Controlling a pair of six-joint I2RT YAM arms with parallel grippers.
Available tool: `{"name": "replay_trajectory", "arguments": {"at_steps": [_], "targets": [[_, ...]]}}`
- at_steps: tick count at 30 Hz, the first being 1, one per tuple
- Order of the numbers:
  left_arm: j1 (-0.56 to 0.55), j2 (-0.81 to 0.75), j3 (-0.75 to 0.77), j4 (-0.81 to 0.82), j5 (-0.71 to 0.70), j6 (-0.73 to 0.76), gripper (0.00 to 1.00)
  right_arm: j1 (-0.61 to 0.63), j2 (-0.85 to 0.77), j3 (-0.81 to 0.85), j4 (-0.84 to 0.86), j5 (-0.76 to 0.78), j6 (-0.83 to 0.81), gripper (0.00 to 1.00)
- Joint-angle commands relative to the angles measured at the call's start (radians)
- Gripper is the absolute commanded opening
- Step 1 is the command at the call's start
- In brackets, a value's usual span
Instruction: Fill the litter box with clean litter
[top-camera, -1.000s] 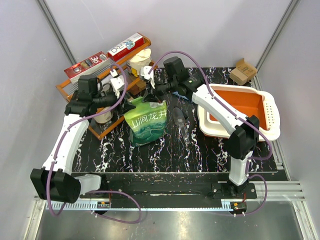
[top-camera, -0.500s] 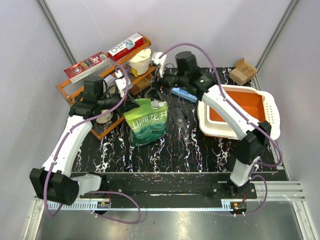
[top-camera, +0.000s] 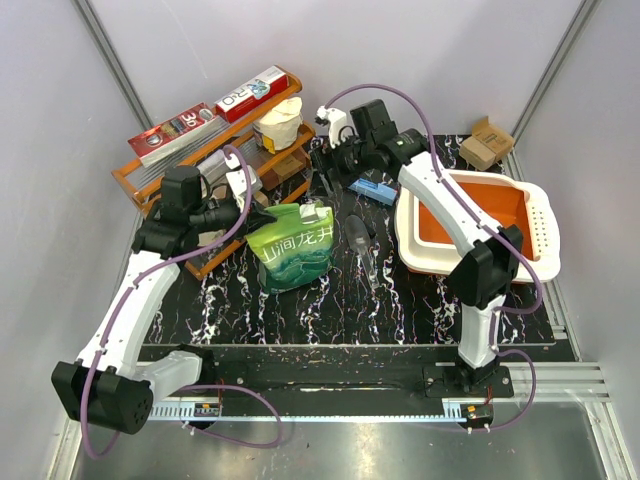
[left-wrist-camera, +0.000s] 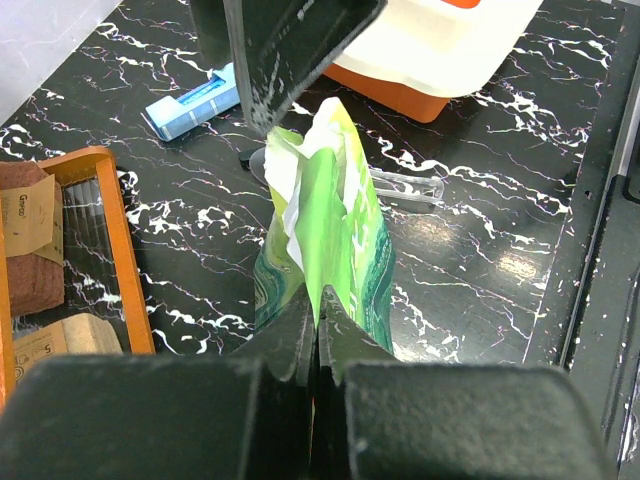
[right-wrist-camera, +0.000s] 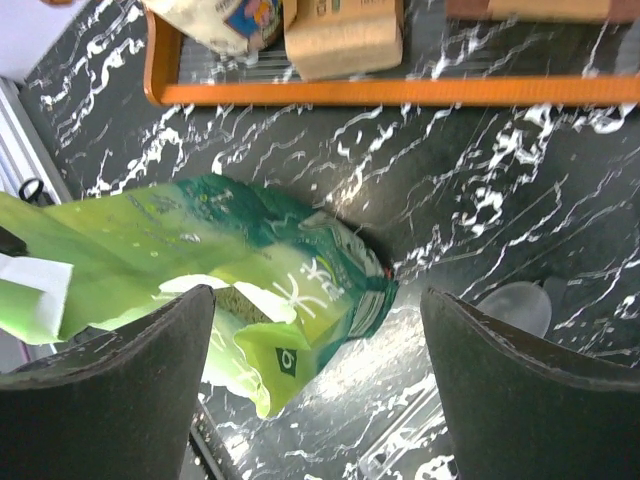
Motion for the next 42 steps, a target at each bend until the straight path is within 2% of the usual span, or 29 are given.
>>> {"name": "replay_trajectory", "arguments": {"at_steps": [1, 8, 15, 22, 25, 27, 29, 30, 32, 33, 39, 42], "targets": [[-0.003, -0.048, 0.014, 0.117, 0.023, 0.009, 0.0, 0.024, -0.018, 0.015, -0.081, 0.019, 0.022, 0.9], [-0.009, -0.057, 0.011, 0.136, 0.014, 0.009, 0.0, 0.065, -0.009, -0.004, -0.146, 0.062, 0.015, 0.91], [-0.011, -0.097, -0.036, 0.206, -0.032, 0.012, 0.0, 0.088, 0.089, 0.085, -0.31, 0.215, 0.027, 0.91], [-0.017, -0.109, -0.064, 0.219, -0.043, 0.031, 0.0, 0.082, 0.056, 0.084, -0.356, 0.413, 0.105, 0.84], [-0.017, -0.119, -0.078, 0.219, -0.043, 0.041, 0.0, 0.053, 0.05, 0.105, -0.41, 0.386, 0.133, 0.7], [-0.02, -0.117, -0.087, 0.217, -0.04, 0.049, 0.0, 0.051, 0.04, 0.103, -0.408, 0.354, 0.13, 0.49], [-0.025, -0.114, -0.094, 0.217, -0.043, 0.064, 0.0, 0.054, 0.042, 0.119, -0.411, 0.316, 0.128, 0.35], [-0.029, -0.111, -0.094, 0.22, -0.044, 0.075, 0.0, 0.056, 0.054, 0.143, -0.414, 0.29, 0.121, 0.23], [-0.028, -0.103, -0.093, 0.217, -0.052, 0.098, 0.0, 0.065, 0.071, 0.186, -0.422, 0.273, 0.113, 0.15], [-0.029, -0.1, -0.087, 0.216, -0.055, 0.107, 0.0, 0.073, 0.091, 0.241, -0.431, 0.257, 0.101, 0.01], [-0.029, -0.067, -0.015, 0.197, -0.107, 0.216, 0.0, 0.107, 0.161, 0.427, -0.454, 0.228, 0.044, 0.0], [-0.028, -0.051, 0.042, 0.188, -0.139, 0.291, 0.0, 0.111, 0.181, 0.461, -0.447, 0.236, 0.032, 0.0]]}}
